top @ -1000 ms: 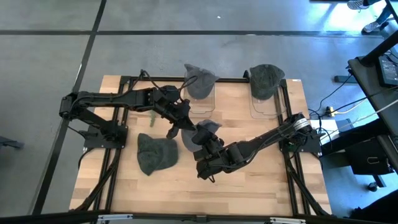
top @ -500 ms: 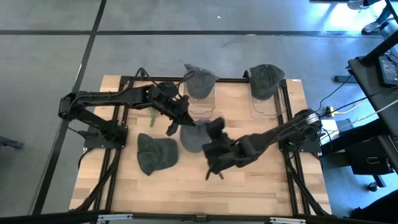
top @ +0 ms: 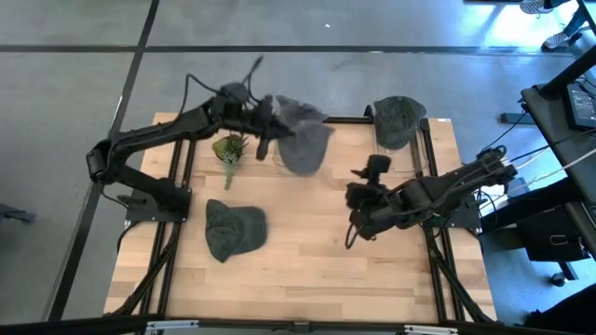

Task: Pick & Place hat
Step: Put the gray cap into the left transparent bin

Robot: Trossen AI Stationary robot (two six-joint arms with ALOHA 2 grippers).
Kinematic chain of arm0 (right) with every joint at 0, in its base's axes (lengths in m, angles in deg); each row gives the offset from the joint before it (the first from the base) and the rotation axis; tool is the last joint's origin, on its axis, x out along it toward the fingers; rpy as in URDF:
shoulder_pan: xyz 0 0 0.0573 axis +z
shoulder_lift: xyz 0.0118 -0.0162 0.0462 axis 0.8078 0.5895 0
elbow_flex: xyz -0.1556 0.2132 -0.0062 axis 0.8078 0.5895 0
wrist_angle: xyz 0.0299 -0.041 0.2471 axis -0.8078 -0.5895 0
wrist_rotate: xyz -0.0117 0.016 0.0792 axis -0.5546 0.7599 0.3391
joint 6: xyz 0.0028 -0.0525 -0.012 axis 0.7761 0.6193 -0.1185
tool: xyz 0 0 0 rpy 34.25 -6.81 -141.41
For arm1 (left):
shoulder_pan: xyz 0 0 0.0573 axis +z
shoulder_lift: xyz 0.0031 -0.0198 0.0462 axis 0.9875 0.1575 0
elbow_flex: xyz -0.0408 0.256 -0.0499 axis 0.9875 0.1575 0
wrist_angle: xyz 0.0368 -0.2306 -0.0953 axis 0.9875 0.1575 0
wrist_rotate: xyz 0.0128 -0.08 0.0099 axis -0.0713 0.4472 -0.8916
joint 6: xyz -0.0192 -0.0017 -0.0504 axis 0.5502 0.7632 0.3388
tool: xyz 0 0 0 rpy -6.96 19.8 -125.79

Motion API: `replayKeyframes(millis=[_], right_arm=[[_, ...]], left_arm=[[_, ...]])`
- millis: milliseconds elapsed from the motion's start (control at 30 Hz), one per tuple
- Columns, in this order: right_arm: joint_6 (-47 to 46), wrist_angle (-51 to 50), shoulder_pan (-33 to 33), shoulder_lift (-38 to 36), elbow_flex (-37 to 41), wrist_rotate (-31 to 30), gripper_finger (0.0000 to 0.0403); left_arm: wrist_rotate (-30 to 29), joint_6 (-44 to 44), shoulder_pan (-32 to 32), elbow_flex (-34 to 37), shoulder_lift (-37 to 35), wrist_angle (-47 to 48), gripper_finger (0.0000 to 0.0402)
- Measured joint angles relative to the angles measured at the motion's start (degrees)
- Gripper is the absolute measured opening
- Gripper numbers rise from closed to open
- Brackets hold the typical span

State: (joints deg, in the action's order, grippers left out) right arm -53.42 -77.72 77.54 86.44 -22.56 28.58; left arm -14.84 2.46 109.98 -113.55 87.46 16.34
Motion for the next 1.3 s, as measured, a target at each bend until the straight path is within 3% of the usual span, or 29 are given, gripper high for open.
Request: replayKeyframes(millis=[167, 400, 867, 967, 1300], right_arm=[[-10.07, 3.23, 0.00, -6.16, 13.01, -1.45, 0.0197], [-12.03, 17.10, -0.28, -11.16, 27.43, -3.73, 0.0197], [-13.80, 20.32, -0.31, -11.65, 31.04, -7.89, 0.0197], [-13.63, 20.32, -0.31, -11.65, 31.04, -8.60, 0.0197], [-13.69, 20.34, -0.31, -11.65, 31.04, -8.84, 0.0197]], left_arm=[[4.75, -2.90, 5.88, 1.22, 2.38, -4.99, 0.0004], [10.09, -7.95, 10.60, 1.67, 8.96, -7.99, 0.0004], [11.71, -12.99, 17.58, 1.70, 19.78, -14.16, 0.0004], [10.08, -13.08, 18.06, 1.70, 20.95, -14.04, 0.0007], [-4.02, -9.35, 18.04, 1.70, 19.83, -12.74, 0.0032]])
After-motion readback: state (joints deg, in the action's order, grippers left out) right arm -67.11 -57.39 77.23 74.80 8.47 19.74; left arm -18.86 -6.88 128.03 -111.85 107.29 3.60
